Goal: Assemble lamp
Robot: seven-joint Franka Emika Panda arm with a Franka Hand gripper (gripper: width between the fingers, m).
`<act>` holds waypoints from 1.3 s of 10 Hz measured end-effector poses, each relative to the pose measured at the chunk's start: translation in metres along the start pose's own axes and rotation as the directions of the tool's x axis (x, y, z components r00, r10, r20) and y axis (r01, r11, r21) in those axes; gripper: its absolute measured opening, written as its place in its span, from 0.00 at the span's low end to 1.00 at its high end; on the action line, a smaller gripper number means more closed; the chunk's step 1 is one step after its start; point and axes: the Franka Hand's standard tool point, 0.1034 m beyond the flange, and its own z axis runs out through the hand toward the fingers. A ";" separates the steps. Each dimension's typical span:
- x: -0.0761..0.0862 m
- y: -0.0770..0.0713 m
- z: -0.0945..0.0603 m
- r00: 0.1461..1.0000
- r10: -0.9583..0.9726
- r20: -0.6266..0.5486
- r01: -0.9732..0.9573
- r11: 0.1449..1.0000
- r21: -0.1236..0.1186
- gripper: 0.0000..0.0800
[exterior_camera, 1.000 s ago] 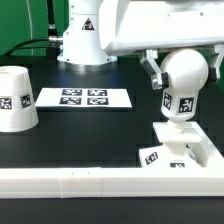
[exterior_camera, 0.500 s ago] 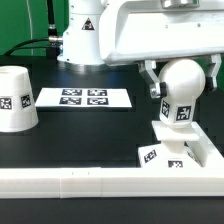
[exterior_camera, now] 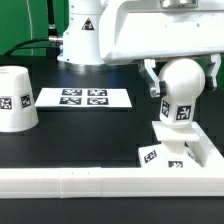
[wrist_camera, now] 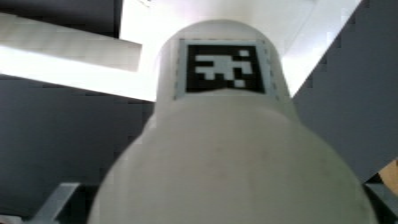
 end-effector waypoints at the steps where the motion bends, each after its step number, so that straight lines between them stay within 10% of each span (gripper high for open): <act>1: 0.000 0.000 0.000 1.000 0.000 0.000 0.000 1.000 0.000 0.72; 3: 0.003 0.000 -0.004 1.000 -0.001 -0.006 0.001 1.000 -0.001 0.86; 9: 0.026 0.005 -0.038 1.000 -0.002 -0.010 0.002 1.000 0.002 0.87; 13: 0.018 0.001 -0.032 0.999 -0.001 0.039 0.001 1.000 0.018 0.87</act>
Offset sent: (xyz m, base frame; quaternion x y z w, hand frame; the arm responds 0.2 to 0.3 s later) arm -0.0092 -0.0010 0.0228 0.0138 -0.0070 0.0267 0.9995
